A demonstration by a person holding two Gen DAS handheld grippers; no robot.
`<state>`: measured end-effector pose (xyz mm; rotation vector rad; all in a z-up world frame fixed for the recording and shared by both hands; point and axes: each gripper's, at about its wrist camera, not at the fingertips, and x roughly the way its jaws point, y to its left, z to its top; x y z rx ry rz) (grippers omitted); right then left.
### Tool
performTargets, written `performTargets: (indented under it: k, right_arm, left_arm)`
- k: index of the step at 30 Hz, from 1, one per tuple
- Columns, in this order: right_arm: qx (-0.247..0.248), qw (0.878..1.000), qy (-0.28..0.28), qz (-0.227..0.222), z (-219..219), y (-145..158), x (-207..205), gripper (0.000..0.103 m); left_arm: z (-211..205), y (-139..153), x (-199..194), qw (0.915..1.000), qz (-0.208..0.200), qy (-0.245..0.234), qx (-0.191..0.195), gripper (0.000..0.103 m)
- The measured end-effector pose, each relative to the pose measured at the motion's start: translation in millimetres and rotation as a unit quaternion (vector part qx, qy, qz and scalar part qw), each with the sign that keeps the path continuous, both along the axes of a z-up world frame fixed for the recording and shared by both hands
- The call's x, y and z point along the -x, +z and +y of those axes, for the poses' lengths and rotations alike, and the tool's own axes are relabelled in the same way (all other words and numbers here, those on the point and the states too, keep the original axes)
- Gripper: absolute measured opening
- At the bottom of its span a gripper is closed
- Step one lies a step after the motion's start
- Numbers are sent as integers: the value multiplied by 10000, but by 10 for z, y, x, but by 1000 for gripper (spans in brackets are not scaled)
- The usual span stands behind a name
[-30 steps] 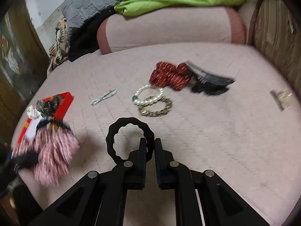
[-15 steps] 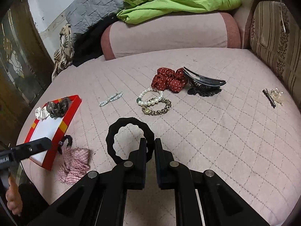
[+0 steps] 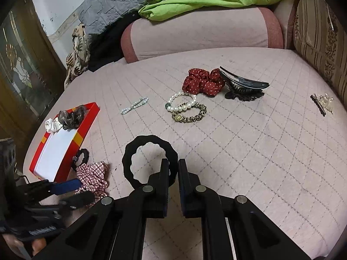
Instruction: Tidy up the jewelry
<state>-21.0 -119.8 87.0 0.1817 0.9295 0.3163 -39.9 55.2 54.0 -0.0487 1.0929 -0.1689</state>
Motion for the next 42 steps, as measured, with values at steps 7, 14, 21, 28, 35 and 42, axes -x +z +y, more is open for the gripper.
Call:
performTargets:
  k: [7,14,21,28,35,42]
  right_arm:
    - [6,9999,107,-63,106,91,61,10]
    - [39,9988,430,-245,383,303,163,10]
    - [166,9937,1030,-409,873,539,220,10]
    - [339,9839,1706,-402,1498,593,231,10]
    - [533,9710,2299,-393,2244,533,212,10]
    - [731,9612,2657,-94,2833,196,190,10]
  left_arm:
    - [109,314,74,9990,-348,286,-12,2]
    - [407,808,238,9934,-969,621,37,2]
    - [1005,1055,388,9833,-1253,1304,-222,2]
    - [1728,946,492,9681,-1039,2256,-324,2]
    - [2187,810,511,9545,-865,2808,-519,2]
    - [2458,551,438,9460,-582,3121,-657,2]
